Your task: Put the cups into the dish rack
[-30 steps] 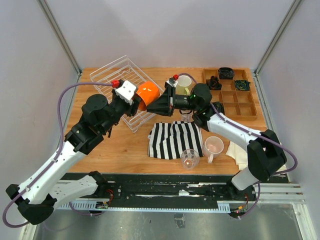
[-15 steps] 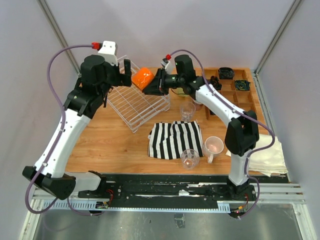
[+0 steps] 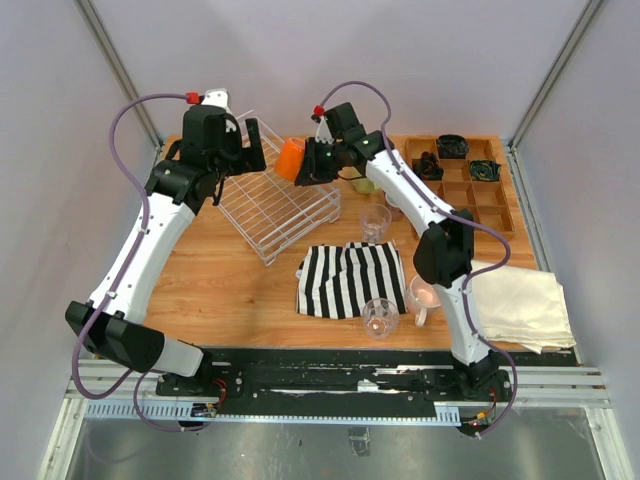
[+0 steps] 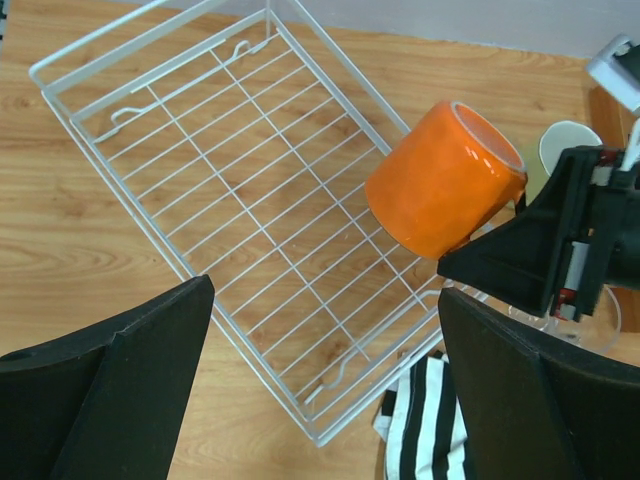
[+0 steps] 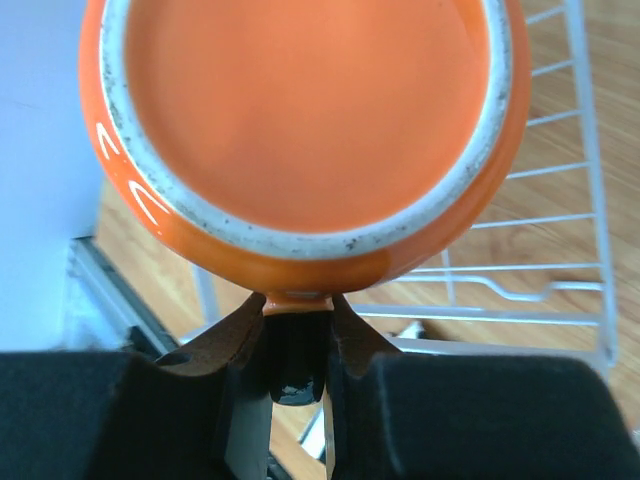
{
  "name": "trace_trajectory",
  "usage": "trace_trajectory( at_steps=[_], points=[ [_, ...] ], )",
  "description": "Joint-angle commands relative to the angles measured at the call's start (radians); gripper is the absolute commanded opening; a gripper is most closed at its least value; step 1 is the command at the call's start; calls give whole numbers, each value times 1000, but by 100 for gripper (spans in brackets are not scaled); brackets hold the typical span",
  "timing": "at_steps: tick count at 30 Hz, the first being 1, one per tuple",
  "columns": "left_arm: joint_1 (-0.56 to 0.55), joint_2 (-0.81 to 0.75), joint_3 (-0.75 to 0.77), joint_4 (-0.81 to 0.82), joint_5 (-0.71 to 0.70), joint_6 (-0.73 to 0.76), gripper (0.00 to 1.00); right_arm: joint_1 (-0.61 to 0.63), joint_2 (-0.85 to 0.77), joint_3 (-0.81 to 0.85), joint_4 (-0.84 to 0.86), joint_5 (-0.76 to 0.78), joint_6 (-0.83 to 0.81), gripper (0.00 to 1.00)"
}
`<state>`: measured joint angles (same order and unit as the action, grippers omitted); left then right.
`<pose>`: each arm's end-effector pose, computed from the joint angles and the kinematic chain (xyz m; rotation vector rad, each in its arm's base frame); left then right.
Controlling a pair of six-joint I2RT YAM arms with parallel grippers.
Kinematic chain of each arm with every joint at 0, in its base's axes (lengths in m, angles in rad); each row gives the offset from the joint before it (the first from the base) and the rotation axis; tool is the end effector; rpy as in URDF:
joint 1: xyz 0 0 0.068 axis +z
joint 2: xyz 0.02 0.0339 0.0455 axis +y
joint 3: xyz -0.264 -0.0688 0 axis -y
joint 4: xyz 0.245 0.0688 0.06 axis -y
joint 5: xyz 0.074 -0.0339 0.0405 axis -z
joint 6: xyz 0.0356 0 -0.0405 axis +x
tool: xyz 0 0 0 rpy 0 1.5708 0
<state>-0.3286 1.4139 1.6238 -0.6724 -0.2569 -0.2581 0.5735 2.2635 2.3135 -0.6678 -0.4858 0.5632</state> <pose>0.2896 -0.0892 0.4356 -0.0898 2.0168 -0.1113 0.4247 0.2941 0.3277 -0.3108 2.3345 1.1369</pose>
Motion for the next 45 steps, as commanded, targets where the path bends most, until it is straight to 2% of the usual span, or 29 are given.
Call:
trace_trajectory(
  at_steps=[1,7,19,36,37,39,40,45],
  points=[
    [10,-7,-10,8,5,-39,100,54,22,72,-66,153,-179,1],
    [12,-11,-47,22,23,-44,100,104,72,105,-68,272,-310,1],
    [13,-55,-118,47,16,-38,100,134,105,26,70,427,-385,0],
    [20,-76,-168,56,-3,-38,100,133,231,66,103,383,-381,1],
    [21,-74,-168,56,-2,-38,100,132,233,64,103,384,-383,5],
    [22,-68,-172,60,1,-39,100,133,228,57,98,385,-393,28],
    [22,-65,-173,61,3,-40,100,133,223,52,96,383,-396,34],
    [22,-44,-180,66,14,-43,100,134,177,10,109,359,-408,57]
  ],
)
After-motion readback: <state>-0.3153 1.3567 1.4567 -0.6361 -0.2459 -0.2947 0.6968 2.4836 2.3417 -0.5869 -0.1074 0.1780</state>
